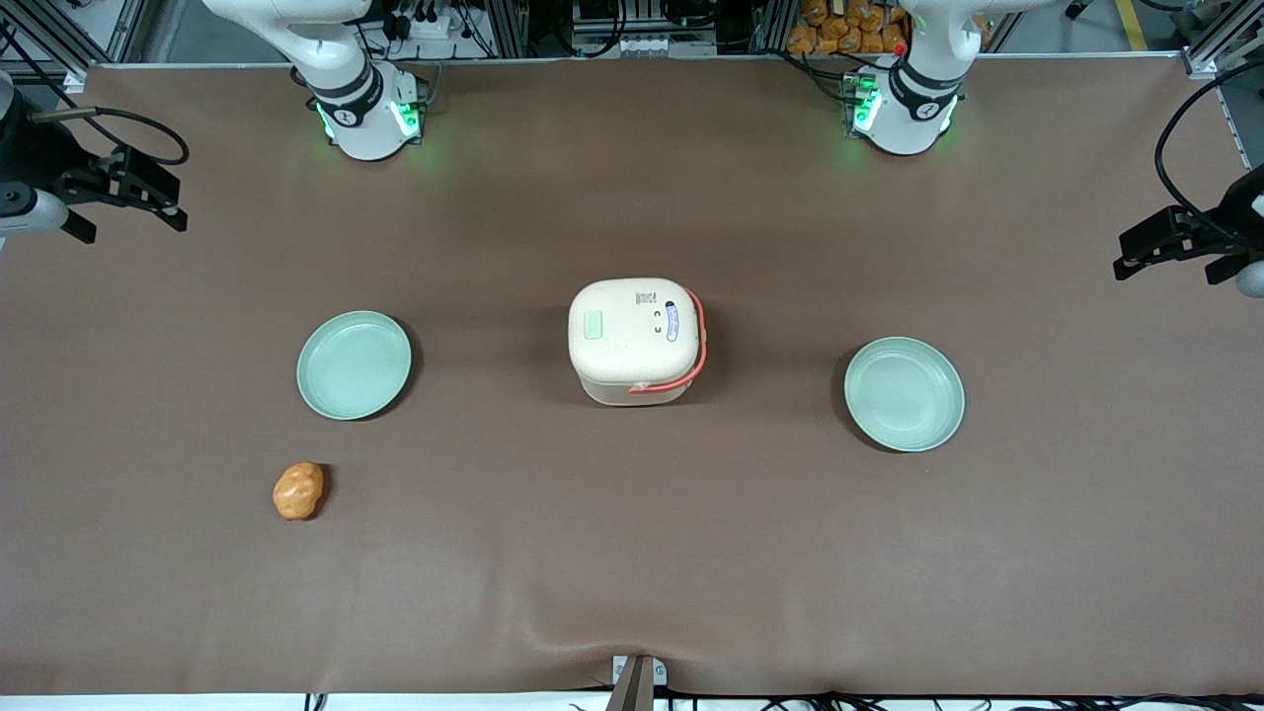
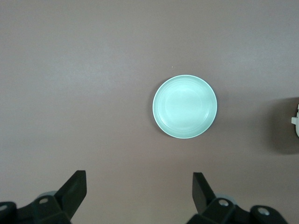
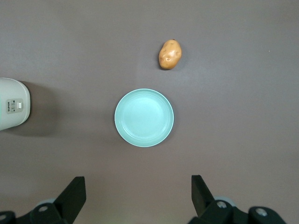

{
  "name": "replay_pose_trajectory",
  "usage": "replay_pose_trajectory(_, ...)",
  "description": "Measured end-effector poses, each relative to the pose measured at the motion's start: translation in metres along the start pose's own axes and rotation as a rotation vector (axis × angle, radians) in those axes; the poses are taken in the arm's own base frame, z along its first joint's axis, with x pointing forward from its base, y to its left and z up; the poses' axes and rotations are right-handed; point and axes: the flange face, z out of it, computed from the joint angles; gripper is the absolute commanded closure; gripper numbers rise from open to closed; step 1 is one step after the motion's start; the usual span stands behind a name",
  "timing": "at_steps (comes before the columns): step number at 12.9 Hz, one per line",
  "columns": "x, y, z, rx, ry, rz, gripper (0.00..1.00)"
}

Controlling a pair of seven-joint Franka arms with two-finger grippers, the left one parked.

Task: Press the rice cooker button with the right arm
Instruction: 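Lift the right gripper from its parked pose toward the rice cooker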

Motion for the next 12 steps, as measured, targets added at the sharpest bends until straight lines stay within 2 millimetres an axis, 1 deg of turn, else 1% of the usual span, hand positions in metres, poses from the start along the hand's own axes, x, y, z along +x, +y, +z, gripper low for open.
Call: replay_pose_trajectory(12,-0.0011,0.0011,-0.0030,0.000,-0.001,0.002,0.00)
